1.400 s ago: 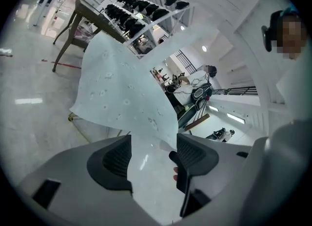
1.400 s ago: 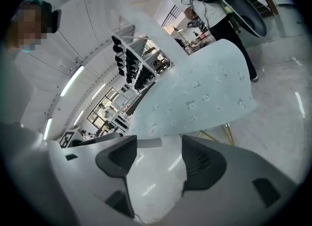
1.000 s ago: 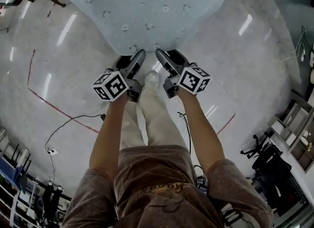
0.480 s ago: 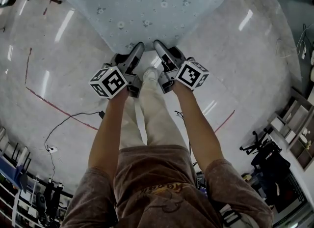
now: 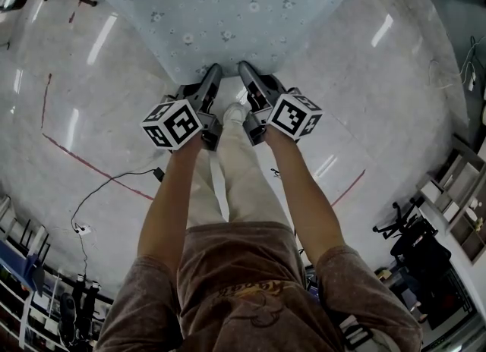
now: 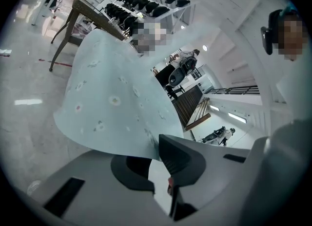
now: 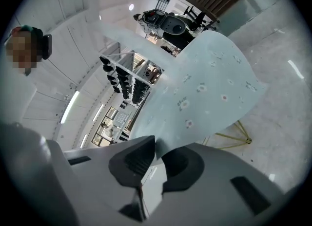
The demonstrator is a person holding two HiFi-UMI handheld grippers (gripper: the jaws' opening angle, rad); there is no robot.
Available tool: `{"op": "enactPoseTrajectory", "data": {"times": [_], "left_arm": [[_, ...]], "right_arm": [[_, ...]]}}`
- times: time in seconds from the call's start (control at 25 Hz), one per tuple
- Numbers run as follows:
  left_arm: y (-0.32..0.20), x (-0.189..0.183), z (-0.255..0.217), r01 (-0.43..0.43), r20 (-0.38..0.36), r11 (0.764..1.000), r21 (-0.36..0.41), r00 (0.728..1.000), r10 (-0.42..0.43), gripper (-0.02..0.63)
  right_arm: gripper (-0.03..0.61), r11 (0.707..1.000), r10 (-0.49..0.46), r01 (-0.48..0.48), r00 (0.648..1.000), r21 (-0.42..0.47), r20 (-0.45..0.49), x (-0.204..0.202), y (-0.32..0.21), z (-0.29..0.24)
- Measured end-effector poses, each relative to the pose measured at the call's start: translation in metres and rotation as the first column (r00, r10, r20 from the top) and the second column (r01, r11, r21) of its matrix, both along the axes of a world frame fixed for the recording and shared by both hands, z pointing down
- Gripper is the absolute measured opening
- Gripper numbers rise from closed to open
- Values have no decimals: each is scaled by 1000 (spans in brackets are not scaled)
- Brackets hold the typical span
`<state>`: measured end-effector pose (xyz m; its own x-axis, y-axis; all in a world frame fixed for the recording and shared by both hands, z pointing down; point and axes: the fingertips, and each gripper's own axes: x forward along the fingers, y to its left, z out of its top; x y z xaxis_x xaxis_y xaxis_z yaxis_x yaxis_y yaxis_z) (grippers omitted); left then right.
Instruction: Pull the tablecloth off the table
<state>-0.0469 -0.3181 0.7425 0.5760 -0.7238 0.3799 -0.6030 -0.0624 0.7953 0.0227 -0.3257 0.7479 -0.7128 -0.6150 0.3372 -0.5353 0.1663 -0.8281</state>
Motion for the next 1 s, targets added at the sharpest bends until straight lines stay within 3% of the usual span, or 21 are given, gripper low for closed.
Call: {"op": "enactPoseTrajectory", "data": {"times": [0.48, 1.0], "left_arm": [[-1, 5, -28, -59, 141, 998, 14, 988, 57, 28], [-10, 6, -105, -111, 223, 991, 68, 970, 93, 26]], "right_arm": [[21, 993, -99, 107, 983, 42, -154, -3, 1, -27], [32, 981, -141, 160, 977, 110, -163, -6, -6, -101]]}}
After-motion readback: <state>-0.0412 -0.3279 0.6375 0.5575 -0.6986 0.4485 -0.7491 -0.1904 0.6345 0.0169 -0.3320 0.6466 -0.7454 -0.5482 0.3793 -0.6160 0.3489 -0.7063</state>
